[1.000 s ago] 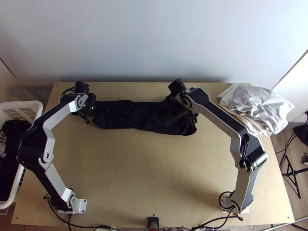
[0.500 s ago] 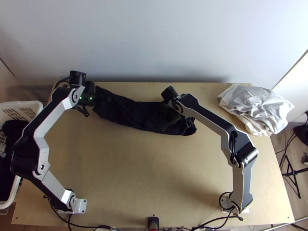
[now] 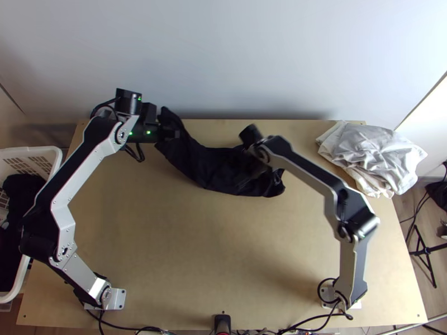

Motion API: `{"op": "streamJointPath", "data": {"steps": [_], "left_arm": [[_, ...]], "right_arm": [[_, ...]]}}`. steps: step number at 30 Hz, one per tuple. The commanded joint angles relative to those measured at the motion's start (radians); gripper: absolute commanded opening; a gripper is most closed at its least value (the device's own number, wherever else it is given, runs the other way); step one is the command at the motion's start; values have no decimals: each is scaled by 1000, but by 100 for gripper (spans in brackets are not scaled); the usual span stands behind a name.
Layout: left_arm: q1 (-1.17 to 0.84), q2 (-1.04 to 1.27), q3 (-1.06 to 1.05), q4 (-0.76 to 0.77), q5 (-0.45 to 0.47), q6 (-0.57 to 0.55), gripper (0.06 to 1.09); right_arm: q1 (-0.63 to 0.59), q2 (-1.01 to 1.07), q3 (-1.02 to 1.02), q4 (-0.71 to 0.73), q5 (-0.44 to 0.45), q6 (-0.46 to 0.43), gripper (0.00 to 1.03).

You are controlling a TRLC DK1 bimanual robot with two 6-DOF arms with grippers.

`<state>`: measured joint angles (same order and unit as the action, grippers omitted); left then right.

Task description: Fold the t-shirt

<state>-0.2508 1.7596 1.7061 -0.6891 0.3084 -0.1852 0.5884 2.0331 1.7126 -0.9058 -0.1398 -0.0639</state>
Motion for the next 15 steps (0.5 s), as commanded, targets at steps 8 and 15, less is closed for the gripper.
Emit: {"op": "streamJointPath", "data": {"steps": [8, 15], "left_arm": [[-163, 95, 153, 77, 43, -79, 9], [-292, 161, 188, 192, 41, -106, 9]], "right_arm": [[-200, -320, 24, -163, -37, -17, 99], [-234, -459, -47, -223, -52, 15, 99]]}}
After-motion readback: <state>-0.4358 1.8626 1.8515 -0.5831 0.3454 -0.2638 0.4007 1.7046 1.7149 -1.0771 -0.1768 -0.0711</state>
